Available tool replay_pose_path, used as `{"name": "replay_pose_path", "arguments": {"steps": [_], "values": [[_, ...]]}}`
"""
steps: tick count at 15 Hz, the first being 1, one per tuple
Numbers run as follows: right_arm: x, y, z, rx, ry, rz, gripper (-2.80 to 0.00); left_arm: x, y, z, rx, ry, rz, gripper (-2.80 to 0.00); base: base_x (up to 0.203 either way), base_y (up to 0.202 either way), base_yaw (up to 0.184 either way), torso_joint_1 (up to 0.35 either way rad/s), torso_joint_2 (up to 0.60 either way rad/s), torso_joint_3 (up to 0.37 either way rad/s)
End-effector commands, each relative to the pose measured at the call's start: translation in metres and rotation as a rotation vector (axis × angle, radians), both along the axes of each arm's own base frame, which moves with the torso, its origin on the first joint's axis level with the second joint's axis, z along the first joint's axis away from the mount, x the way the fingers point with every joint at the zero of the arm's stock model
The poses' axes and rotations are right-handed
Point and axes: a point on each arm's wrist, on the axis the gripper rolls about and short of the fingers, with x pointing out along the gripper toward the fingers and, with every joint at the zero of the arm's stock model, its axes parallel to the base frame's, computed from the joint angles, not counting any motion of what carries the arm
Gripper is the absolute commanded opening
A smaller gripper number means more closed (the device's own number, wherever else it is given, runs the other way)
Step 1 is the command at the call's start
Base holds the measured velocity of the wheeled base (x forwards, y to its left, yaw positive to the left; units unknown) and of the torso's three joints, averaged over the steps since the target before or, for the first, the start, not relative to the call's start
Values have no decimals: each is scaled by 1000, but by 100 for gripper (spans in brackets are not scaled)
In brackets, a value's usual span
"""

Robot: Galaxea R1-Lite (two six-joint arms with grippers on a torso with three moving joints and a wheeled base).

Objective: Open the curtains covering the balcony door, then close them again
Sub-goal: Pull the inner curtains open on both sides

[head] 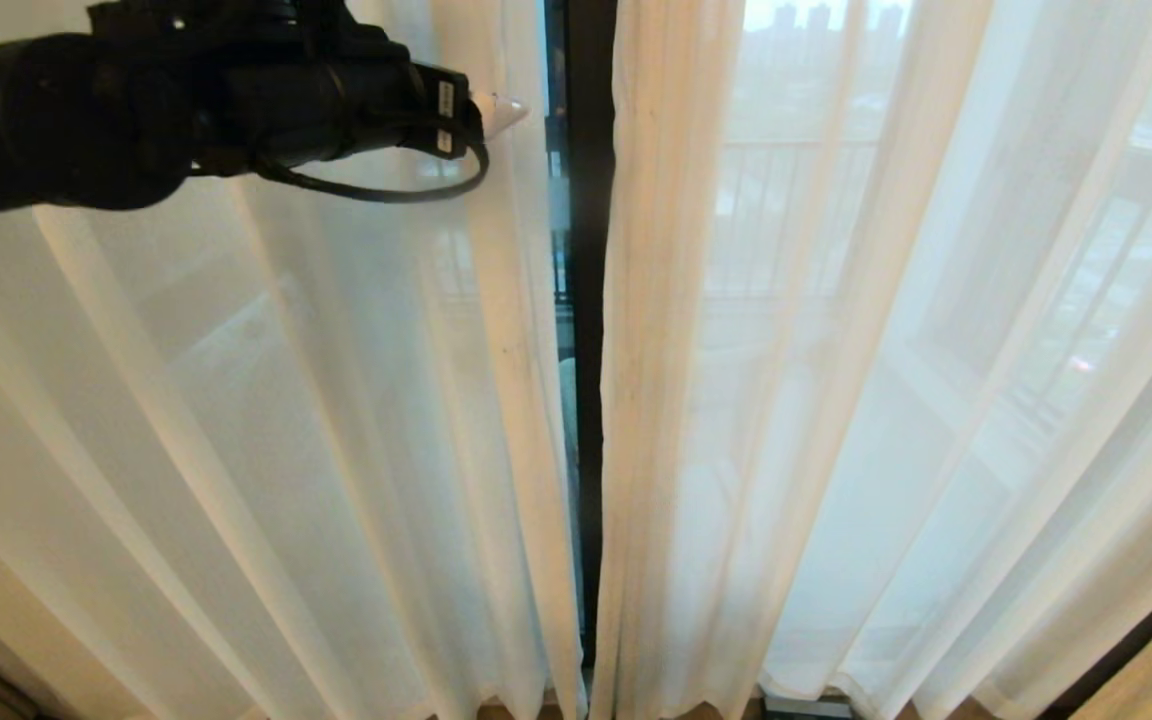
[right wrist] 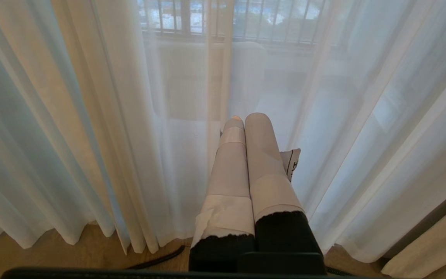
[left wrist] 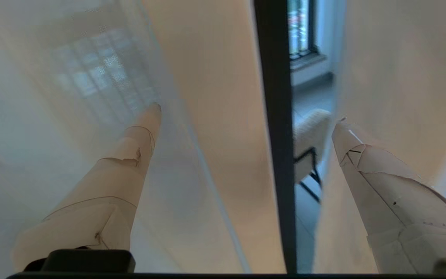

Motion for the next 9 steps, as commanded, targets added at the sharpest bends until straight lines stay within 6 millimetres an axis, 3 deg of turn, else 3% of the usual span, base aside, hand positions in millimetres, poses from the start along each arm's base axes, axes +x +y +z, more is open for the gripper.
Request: {"name": "replay_pose_path", "arguments": {"steps": [1, 4, 9], "values": [[0, 0, 0, -1, 1, 1, -280, 23, -15, -11, 0, 3, 23, 0, 0, 0, 0, 0, 0, 0], [0, 0, 0, -1, 1, 1, -280, 33, -26, -14, -4, -11, 19, 0, 0, 0, 0, 0, 0, 0], [0, 0, 0, -1, 1, 1, -280, 42, -25, -24, 1, 10, 105, 0, 0, 0, 0, 0, 0, 0]]}}
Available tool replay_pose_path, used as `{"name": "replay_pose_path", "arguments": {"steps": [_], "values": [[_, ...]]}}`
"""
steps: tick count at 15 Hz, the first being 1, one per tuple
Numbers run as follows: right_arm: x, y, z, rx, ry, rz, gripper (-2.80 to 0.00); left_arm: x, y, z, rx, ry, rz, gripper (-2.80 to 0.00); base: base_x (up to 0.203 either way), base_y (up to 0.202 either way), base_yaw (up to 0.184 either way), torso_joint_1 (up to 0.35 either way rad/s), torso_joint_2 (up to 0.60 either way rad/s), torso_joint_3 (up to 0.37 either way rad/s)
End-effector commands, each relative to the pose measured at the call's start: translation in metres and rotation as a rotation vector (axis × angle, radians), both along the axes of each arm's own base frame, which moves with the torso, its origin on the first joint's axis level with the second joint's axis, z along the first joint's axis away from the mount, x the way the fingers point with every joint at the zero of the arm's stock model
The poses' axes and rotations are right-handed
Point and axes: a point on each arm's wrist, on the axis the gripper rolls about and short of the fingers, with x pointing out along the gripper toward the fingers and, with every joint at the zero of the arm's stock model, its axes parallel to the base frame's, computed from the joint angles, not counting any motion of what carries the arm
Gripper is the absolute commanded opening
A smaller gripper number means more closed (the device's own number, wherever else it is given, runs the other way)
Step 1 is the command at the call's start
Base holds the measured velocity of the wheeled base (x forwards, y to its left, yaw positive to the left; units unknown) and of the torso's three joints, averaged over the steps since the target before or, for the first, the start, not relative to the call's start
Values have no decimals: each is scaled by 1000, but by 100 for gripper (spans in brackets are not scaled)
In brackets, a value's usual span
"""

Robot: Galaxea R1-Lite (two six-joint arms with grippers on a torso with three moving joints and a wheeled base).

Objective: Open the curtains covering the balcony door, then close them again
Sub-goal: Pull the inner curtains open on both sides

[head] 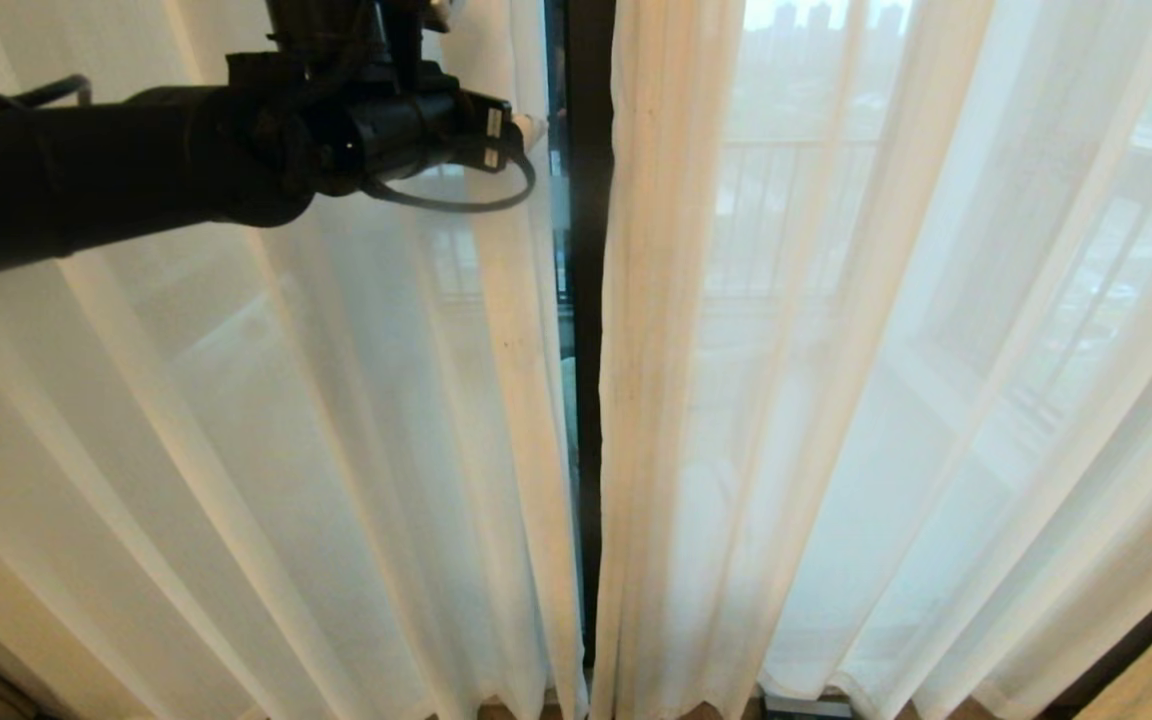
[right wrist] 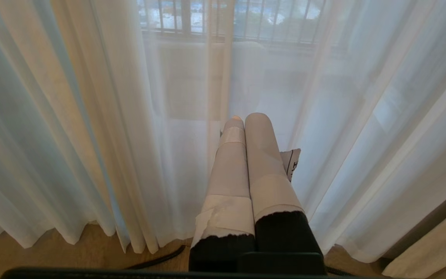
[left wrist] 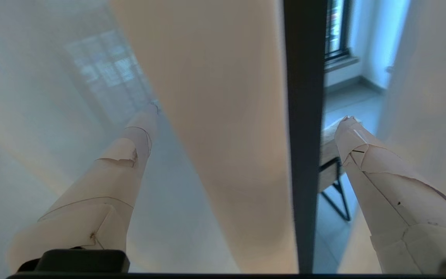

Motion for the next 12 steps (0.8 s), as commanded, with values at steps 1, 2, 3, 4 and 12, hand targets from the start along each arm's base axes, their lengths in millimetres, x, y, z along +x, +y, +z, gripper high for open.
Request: {"name": "replay_pose_path", "arguments": {"steps": [1, 2, 3, 4, 12], "values": [[0, 0, 0, -1, 2, 1, -280, 4, -1, -5, 5, 9, 7, 0, 0, 0, 0, 0, 0, 0], [0, 0, 0, -1, 2, 1, -280, 5, 1, -5, 5, 9, 12, 0, 0, 0, 0, 0, 0, 0], [0, 0, 0, -1, 2, 1, -280, 5, 1, -5, 5, 11, 16, 0, 0, 0, 0, 0, 0, 0], [0, 0, 0, -1, 2, 1, -280, 6, 1, -6, 6, 12, 31, 0, 0, 0, 0, 0, 0, 0], [0, 0, 0, -1, 2, 1, -280, 14, 7, -8, -4, -16, 111, -280, 0, 0, 0, 0, 0, 0]]}}
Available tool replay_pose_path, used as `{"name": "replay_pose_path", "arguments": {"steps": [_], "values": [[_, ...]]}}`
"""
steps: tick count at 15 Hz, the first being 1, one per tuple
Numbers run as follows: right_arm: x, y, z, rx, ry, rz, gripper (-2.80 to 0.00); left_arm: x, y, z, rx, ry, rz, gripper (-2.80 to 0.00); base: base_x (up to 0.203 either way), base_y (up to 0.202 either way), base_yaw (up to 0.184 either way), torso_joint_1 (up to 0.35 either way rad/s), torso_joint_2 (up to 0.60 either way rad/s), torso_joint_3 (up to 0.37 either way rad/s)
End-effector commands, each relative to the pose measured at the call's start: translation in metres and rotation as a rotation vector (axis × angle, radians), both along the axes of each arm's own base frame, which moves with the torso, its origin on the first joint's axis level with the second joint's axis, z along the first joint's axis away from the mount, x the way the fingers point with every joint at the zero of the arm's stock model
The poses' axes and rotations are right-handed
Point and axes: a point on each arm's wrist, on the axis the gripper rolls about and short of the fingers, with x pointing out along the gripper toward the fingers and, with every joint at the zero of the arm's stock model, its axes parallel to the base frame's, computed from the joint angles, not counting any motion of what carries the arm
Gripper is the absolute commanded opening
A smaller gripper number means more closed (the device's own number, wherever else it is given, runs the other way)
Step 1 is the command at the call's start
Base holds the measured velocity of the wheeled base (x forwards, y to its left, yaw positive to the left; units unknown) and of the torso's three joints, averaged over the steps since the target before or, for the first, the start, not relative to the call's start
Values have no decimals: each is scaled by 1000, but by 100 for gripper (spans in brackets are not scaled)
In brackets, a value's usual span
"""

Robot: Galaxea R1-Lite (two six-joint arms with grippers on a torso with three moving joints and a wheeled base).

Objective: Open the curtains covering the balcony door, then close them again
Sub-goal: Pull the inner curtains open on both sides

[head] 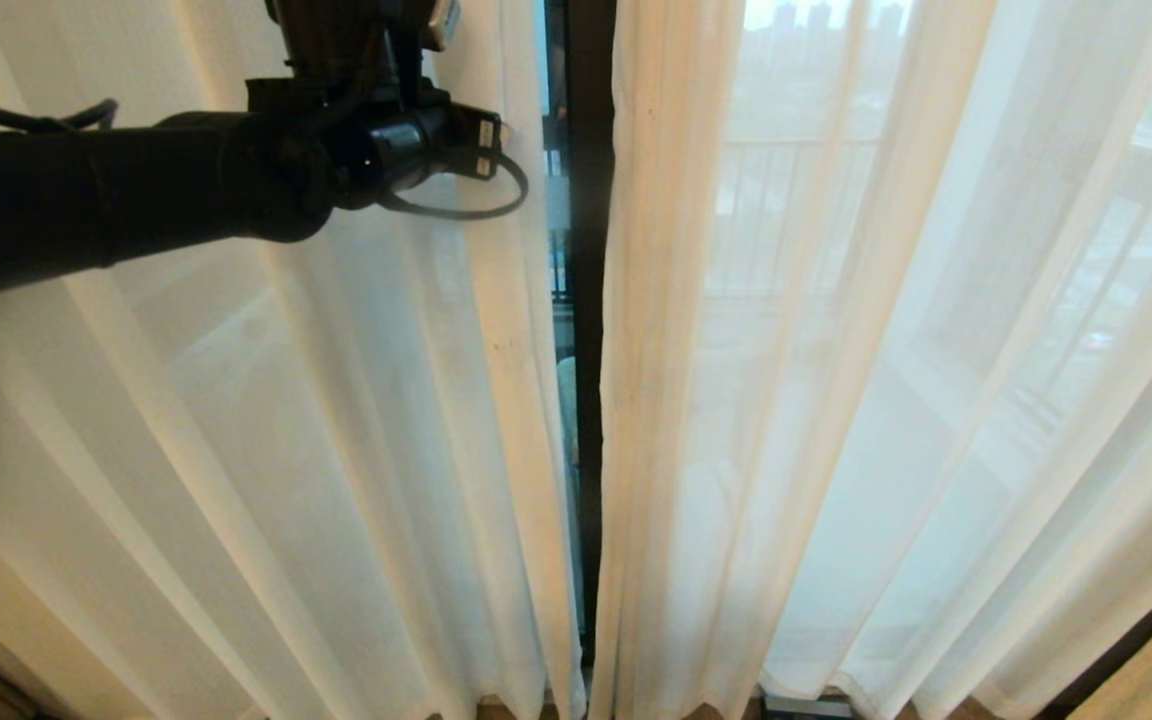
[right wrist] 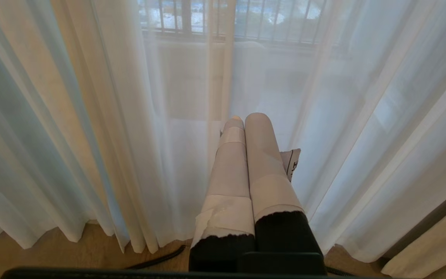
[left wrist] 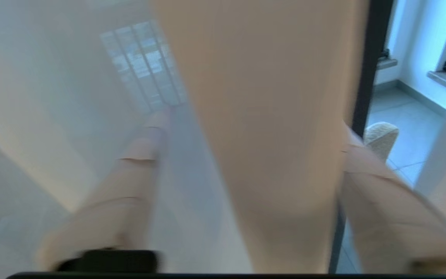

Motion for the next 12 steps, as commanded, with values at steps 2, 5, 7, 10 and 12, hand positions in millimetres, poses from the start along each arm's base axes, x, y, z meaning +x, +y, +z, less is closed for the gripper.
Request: {"name": "replay_pose_path", "arguments": {"steps": [2, 5, 7, 10, 12], "values": [[0, 0, 0, -1, 1, 1, -280, 1, 6, 3, 1, -11, 15, -280, 0, 0, 0, 0, 0, 0], [0, 0, 0, -1, 1, 1, -280, -1, 12, 9, -11, -26, 24, -280, 0, 0, 0, 0, 0, 0], [0, 0, 0, -1, 1, 1, -280, -4, 13, 15, -27, -62, 24, -280, 0, 0, 0, 0, 0, 0], [0, 0, 0, -1, 1, 1, -280, -9, 17, 25, -44, -108, 26, -280, 0, 0, 0, 0, 0, 0], [0, 0, 0, -1, 1, 1, -280, -14, 22, 33, -53, -138, 32, -280, 0, 0, 0, 0, 0, 0]]}}
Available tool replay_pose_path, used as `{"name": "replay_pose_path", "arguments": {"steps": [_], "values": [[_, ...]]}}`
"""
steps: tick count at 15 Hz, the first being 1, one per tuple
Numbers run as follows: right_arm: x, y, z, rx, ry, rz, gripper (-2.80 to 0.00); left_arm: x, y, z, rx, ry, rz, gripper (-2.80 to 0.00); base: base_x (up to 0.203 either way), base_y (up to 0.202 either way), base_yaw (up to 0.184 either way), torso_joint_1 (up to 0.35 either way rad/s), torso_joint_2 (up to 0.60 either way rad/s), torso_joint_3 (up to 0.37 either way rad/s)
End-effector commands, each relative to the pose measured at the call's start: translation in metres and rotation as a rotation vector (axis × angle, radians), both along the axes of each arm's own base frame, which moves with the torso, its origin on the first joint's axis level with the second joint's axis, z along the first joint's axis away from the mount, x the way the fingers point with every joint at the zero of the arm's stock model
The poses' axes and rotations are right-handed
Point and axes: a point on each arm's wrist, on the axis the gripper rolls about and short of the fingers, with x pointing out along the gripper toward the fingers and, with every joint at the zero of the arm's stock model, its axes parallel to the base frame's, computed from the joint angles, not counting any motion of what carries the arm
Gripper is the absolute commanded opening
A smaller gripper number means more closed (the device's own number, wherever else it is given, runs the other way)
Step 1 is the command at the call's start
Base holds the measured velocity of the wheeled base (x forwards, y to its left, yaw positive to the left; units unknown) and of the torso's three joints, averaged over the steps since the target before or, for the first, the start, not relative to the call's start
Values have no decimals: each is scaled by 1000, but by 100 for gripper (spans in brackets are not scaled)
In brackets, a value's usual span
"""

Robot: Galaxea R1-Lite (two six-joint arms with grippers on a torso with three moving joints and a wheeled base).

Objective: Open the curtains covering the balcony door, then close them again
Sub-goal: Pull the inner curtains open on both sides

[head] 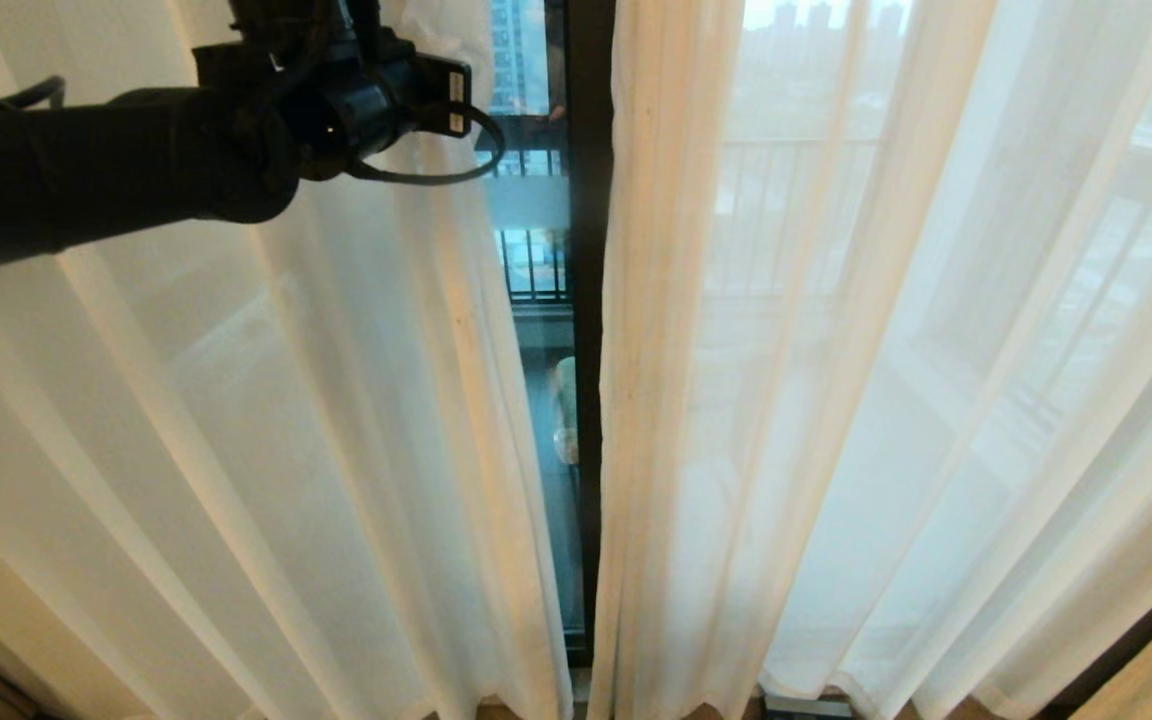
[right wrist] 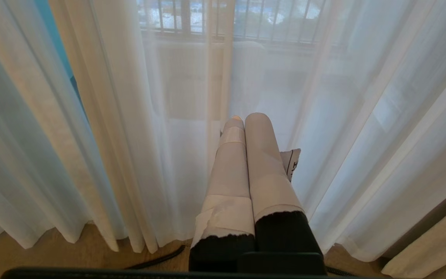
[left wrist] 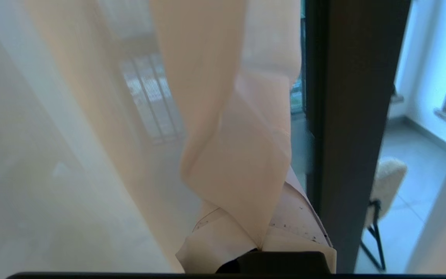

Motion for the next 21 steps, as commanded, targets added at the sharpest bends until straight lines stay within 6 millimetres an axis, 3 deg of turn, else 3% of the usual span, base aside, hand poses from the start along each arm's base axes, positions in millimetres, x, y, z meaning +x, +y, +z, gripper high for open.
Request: {"name": "replay_pose_path", "arguments": {"steps": [1, 7, 16, 21], "values": [[0, 0, 0, -1, 1, -1, -280, -10, 9, 14, -11, -36, 11, -280, 0, 0, 0, 0, 0, 0], [0, 0, 0, -1, 1, 1, -280, -27, 35, 38, -29, -90, 63, -280, 0, 0, 0, 0, 0, 0], [0, 0, 0, -1, 1, 1, -280, -30, 95, 45, -29, -99, 220, -280, 0, 0, 0, 0, 0, 0], [0, 0, 0, -1, 1, 1, -280, -35, 114, 49, -31, -110, 272, -280, 0, 0, 0, 0, 0, 0]]}}
